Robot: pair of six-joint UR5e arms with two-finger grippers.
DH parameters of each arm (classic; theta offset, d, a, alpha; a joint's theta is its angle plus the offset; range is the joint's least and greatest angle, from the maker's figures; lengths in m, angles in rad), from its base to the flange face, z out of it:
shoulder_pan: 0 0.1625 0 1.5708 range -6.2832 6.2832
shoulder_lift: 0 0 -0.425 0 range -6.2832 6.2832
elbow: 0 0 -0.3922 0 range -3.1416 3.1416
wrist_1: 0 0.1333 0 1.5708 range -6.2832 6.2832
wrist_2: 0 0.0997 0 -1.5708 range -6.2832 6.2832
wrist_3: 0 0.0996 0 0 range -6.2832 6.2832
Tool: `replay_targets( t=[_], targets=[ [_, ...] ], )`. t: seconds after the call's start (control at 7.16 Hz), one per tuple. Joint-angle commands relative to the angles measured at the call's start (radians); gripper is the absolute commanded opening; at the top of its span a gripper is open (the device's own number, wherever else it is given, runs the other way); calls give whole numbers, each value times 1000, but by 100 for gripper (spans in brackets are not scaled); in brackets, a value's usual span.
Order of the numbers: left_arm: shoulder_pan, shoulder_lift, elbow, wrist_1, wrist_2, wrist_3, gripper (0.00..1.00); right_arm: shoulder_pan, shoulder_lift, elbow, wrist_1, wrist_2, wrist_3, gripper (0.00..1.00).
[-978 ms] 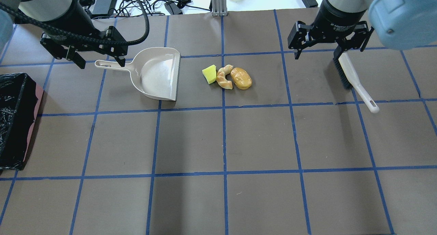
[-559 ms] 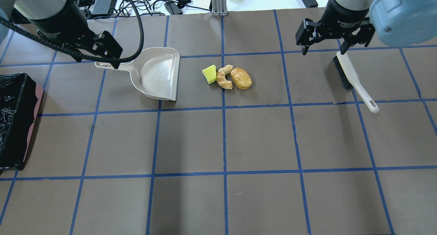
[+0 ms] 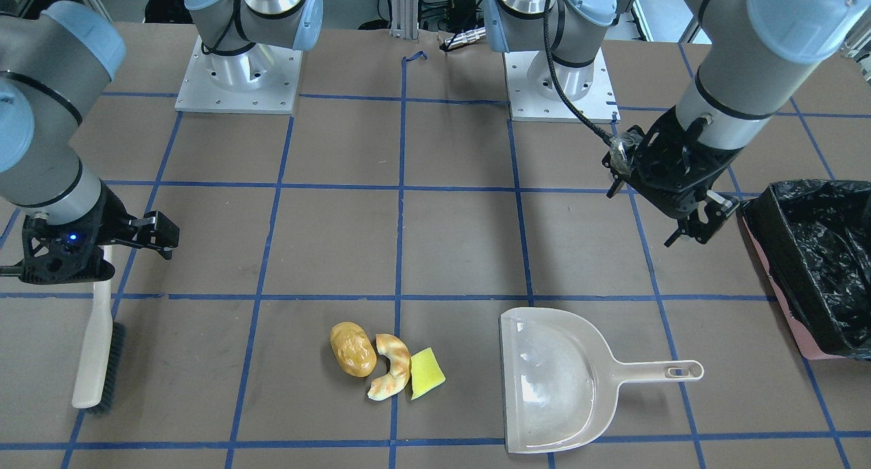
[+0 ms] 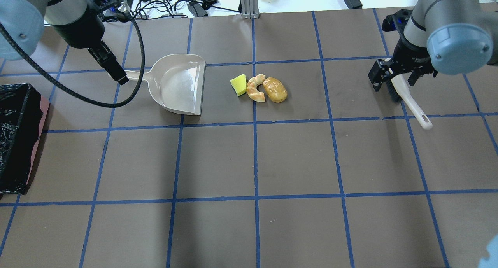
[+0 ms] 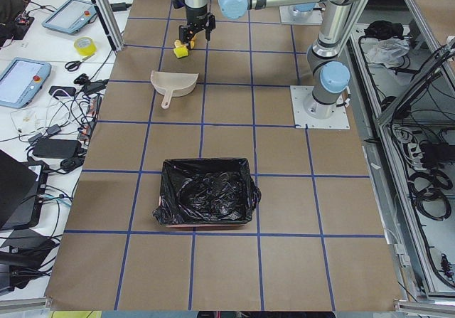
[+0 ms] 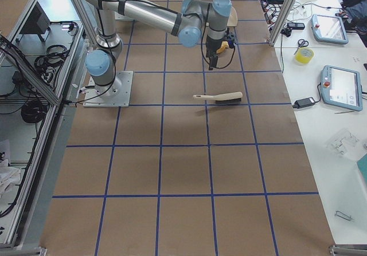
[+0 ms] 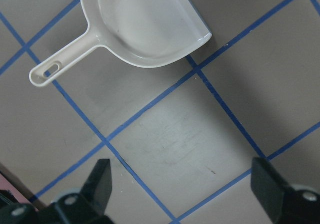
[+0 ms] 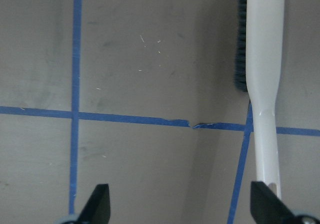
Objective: Sweep and dump trash into bin
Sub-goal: 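Lower the right gripper onto the white brush handle while the left holds the dustpan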
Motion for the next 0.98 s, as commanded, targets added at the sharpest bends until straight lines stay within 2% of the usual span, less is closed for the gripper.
replay_targets(
  t=[0.0,0.14,0.42,0.56,0.7,0.84],
  targets=[
    [72,-110,29,69,1,371,100,-103,34,78,-83,2,-157,100],
    [80,-167,57,86,2,488,100,-108,45,88,-106,-13,-168,100],
    [77,-269,144,82,33,554,100,-111,53,101,-108,-91,-204,99],
    [79,-307,178,88,34,688,100,-118,56,117,-108,-91,-196,99],
    [71,-327,193,88,34,696,100,-118,56,123,-103,-93,-197,99],
    [74,-353,218,100,34,705,100,-118,71,131,-103,-93,-205,92]
  ],
)
